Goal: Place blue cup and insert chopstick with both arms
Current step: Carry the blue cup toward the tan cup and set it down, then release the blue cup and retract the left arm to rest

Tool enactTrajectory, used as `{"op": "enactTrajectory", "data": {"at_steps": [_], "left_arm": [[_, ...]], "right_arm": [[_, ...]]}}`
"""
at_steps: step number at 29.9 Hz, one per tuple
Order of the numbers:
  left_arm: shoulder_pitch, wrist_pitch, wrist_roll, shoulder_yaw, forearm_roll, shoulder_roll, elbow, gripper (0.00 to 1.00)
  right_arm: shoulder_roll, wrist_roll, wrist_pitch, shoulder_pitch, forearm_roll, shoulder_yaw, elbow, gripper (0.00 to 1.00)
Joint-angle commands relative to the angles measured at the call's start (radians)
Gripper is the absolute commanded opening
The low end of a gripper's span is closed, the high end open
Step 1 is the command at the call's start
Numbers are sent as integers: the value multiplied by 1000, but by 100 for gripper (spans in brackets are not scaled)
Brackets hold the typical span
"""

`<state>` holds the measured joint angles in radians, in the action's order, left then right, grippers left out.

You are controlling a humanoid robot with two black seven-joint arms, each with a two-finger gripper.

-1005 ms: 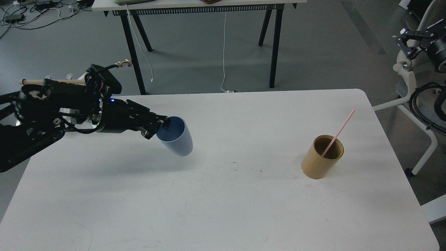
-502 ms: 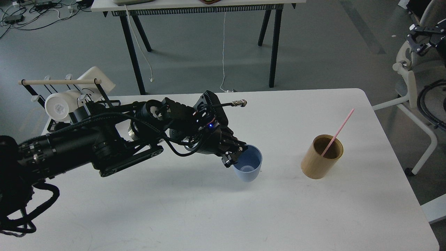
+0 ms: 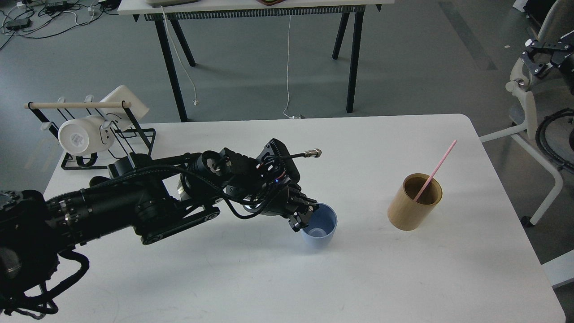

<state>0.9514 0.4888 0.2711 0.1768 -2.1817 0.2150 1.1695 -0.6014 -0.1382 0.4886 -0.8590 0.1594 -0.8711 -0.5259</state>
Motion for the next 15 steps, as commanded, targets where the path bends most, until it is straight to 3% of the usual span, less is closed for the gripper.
{"op": "enactTrajectory", "data": {"at_steps": [1,3,7,11,14,15], "left_arm": [[-3,0,-20,13,0,-2,9,42],[-5,0,-13,15,0,0,10,63],[-5,0,-4,32,0,18,13,70],[-5,0,-9,133,0,32,13,73],[-16,0,-13,304,146,38,12,94],[-26,0,-18,369,207,37,12,97]], "right_arm": [[0,0,0,0,0,1,0,100],[-1,0,0,0,0,1,0,100],[-18,0,0,0,0,3,-2,100],[-46,0,0,3,0,4,-14,100],[-84,2,0,24,0,7,-57,100],[-103,2,0,41,-1,7,-84,100]]}}
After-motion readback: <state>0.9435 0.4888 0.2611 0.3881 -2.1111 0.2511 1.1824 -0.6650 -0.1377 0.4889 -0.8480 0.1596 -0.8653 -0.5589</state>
